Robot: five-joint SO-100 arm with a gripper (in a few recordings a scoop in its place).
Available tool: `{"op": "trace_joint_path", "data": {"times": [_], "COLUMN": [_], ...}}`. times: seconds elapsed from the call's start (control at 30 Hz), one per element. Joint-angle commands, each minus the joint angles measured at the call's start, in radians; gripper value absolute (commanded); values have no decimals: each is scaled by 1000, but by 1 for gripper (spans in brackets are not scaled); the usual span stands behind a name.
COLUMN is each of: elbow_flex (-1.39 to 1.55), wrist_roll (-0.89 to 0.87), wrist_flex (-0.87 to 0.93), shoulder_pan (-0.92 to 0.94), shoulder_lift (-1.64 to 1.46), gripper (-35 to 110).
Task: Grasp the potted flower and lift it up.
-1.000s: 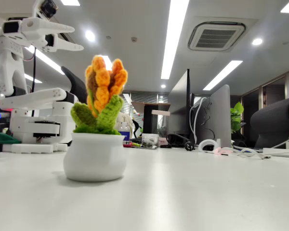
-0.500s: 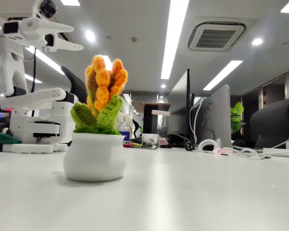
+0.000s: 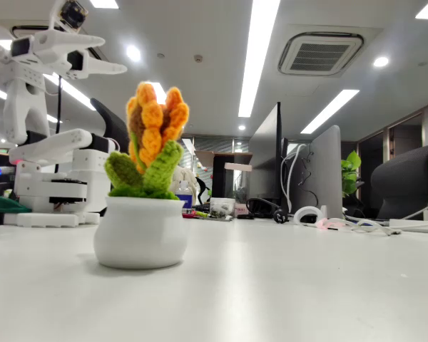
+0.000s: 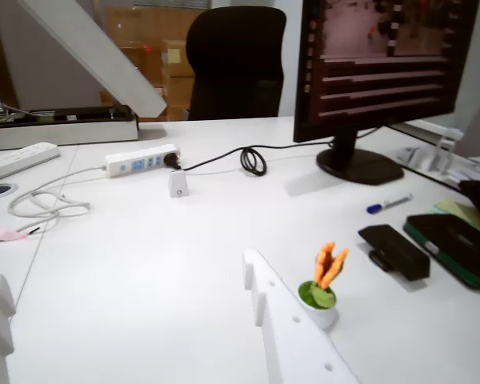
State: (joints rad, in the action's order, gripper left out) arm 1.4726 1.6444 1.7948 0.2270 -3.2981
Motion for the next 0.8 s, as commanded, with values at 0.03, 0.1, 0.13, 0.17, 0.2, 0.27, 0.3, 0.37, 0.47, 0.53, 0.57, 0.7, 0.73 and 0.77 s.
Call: {"op": "trace_joint_path", "data": {"times": [0.03,0.1,0.13,0.17,0.2,0.27,0.3,0.37,0.47,0.53,0.57,0.7,0.73,0.77], "elbow_flex": [3,3,2,2,0,-5,-6,-9,-14,-17,-17,-11,-9,-5], "wrist_roll": [5,6,6,6,6,5,5,5,5,5,5,5,3,3], "wrist_flex": [6,5,5,5,5,6,6,9,9,12,12,17,18,18], "shoulder_pan": [74,104,120,135,150,179,195,222,264,293,311,380,394,407], "shoulder_lift": [2,2,2,2,0,0,0,0,-2,-3,-6,-32,-40,-49], "gripper": [36,36,36,36,36,36,36,36,36,36,36,36,36,36]}}
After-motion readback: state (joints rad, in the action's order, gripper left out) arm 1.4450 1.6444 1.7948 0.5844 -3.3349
